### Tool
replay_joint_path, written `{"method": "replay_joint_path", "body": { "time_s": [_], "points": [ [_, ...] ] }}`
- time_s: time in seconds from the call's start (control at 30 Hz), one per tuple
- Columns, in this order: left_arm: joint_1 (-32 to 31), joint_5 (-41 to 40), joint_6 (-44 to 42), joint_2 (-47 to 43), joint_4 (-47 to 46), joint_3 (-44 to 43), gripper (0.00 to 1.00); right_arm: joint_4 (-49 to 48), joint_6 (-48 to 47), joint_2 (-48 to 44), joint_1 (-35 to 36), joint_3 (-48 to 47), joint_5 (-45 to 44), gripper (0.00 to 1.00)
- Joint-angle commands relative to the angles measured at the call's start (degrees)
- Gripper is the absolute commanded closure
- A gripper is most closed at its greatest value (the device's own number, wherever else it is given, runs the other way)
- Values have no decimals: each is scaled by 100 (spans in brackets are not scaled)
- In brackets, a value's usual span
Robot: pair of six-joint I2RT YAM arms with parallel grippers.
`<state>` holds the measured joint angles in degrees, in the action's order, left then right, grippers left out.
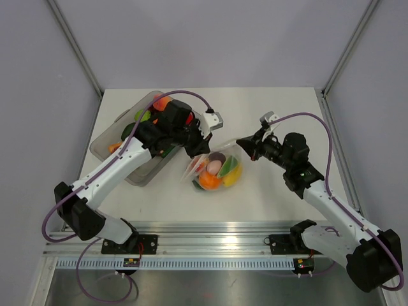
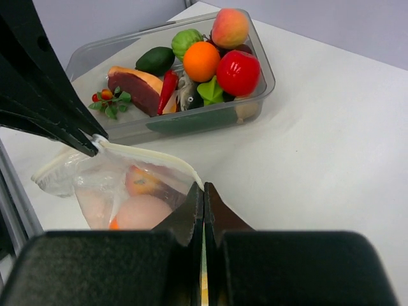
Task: Place the food in the zip-top bag and seal the zipper
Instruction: Zip the zipper food storage bag at the center of the board.
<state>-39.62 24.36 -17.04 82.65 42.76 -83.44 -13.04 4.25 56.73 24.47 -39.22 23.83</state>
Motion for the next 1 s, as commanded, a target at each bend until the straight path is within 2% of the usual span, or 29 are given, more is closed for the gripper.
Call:
{"method": "replay_joint_path", "body": {
  "time_s": [0.0, 0.53, 0.8, 0.97],
  "points": [
    [77, -265, 78, -355, 259, 100, 100, -401, -188, -215, -30, -6, -696, 100],
    [147, -695, 798, -1303, 4, 1189, 100, -23, -293, -347, -47, -68, -1557, 100],
    [244, -1126, 1404, -2120, -93, 1813, 100, -32, -30, -417, -65, 2, -2603, 100],
    [253, -1100, 1668, -2455, 48, 1954, 100, 12, 23, -435, -83, 2, -2525, 100]
  ]
}}
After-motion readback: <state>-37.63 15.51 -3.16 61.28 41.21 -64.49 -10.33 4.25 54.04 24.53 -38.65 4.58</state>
